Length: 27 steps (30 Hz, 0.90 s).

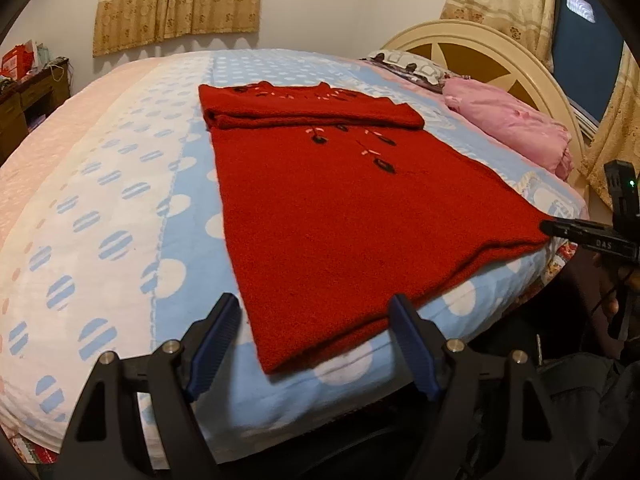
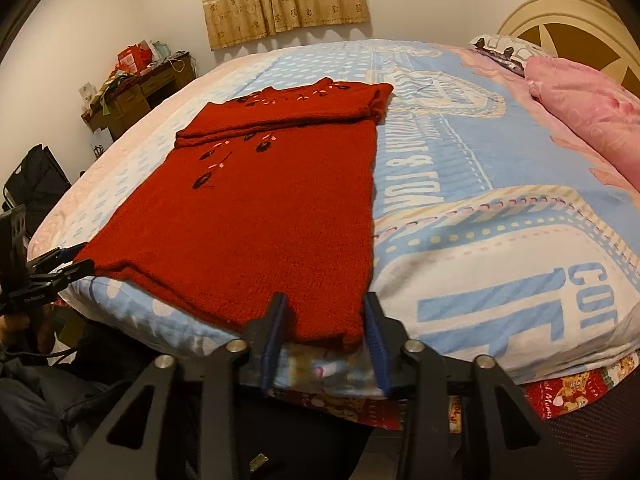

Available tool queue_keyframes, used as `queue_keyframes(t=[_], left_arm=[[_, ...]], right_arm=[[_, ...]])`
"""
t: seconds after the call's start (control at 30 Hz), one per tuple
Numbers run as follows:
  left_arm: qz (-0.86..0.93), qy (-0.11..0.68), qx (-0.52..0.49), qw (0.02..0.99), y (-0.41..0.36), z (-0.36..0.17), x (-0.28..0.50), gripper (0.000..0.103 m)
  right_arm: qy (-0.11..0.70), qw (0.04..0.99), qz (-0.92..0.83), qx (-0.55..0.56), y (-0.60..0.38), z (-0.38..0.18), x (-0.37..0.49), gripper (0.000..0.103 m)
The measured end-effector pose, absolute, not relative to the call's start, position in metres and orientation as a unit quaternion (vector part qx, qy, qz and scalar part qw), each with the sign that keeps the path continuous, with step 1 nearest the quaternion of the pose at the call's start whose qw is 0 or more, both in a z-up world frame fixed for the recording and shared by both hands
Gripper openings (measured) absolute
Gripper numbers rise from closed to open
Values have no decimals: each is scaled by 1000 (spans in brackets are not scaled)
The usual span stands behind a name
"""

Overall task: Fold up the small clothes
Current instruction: 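Close the right tool on the hem while the left tool grasps the hem beside it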

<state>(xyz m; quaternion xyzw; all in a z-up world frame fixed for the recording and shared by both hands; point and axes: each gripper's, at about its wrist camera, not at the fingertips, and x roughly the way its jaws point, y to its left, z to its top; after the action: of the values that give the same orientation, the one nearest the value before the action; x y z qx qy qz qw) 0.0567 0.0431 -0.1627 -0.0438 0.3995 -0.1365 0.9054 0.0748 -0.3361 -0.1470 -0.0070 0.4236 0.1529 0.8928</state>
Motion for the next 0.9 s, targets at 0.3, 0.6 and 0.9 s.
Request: queue_keyframes(t=[0.3, 0.6, 0.9], left_arm=[[-155, 384, -41, 909, 46, -151, 52, 18], [-158, 356, -57, 919, 58, -127, 60, 17], [-164, 330, -50, 928, 60, -98, 87, 17]], right_arm=[[387, 905, 174, 36, -348, -133, 71, 9], [356, 913, 188, 61, -352, -114, 77, 9], [317, 926, 192, 64, -347, -84, 96, 9]])
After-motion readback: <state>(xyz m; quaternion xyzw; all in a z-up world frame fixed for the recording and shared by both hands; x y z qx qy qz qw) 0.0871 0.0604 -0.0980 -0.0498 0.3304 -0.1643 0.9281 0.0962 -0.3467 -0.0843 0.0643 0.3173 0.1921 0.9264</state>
